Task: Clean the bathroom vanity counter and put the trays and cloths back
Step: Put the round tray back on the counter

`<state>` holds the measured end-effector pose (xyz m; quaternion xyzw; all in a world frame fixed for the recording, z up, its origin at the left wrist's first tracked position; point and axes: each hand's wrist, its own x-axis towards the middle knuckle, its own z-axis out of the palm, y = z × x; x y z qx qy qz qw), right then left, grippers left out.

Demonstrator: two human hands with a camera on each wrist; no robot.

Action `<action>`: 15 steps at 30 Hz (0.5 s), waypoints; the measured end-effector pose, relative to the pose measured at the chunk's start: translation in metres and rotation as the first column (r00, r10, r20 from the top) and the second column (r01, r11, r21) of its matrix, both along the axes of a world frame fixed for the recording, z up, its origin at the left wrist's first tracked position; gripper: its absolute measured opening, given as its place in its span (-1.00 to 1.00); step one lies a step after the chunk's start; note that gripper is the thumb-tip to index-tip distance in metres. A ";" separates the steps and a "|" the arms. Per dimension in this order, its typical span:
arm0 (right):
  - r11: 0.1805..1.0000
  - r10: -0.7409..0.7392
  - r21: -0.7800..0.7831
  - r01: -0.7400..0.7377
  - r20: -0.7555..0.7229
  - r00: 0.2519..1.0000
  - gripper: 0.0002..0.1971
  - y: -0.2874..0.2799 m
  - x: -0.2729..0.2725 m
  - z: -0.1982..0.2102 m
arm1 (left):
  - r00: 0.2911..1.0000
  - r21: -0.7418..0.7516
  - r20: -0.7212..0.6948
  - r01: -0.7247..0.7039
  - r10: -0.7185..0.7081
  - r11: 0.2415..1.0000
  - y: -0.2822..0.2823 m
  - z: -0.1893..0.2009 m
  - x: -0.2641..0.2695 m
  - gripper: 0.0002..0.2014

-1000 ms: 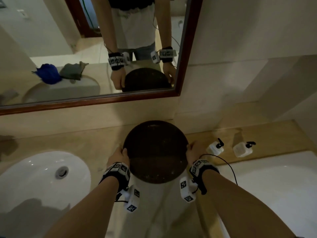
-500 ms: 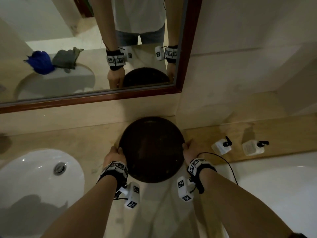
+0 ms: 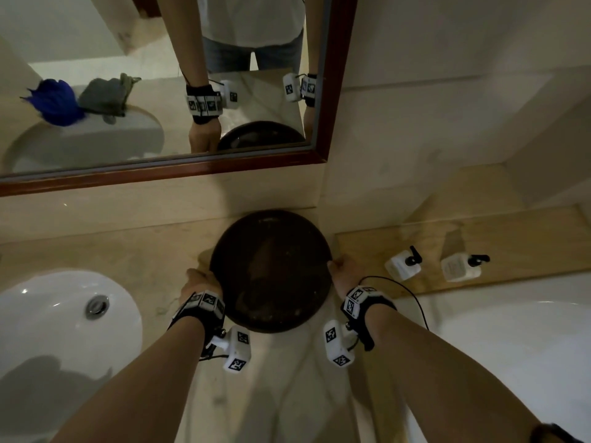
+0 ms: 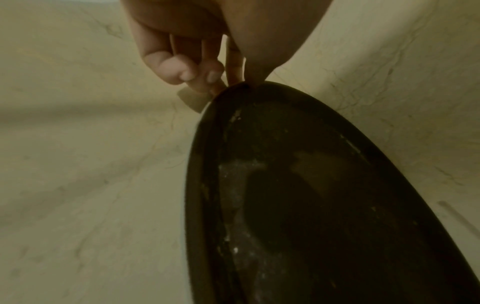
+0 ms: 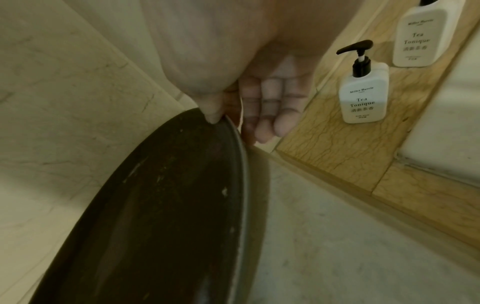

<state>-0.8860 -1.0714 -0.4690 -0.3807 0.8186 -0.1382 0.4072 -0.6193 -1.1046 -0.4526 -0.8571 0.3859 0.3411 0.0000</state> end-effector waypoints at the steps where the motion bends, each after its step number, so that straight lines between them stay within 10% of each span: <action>1: 1.000 0.013 0.007 -0.013 -0.001 1.000 -0.60 0.001 0.000 0.003 | 1.000 -0.004 -0.017 -0.025 0.025 1.000 0.001 0.004 0.000 -0.70; 8: 0.999 0.029 -0.016 -0.030 -0.043 0.999 -0.80 0.005 -0.005 0.045 | 0.970 -0.082 -0.184 -0.177 0.160 0.981 -0.002 0.039 0.013 -0.72; 15: 0.995 -0.056 -0.064 0.077 0.277 0.959 -0.81 -0.016 0.031 0.082 | 0.690 -0.089 -0.634 -0.514 0.350 0.853 0.028 0.085 0.022 -0.71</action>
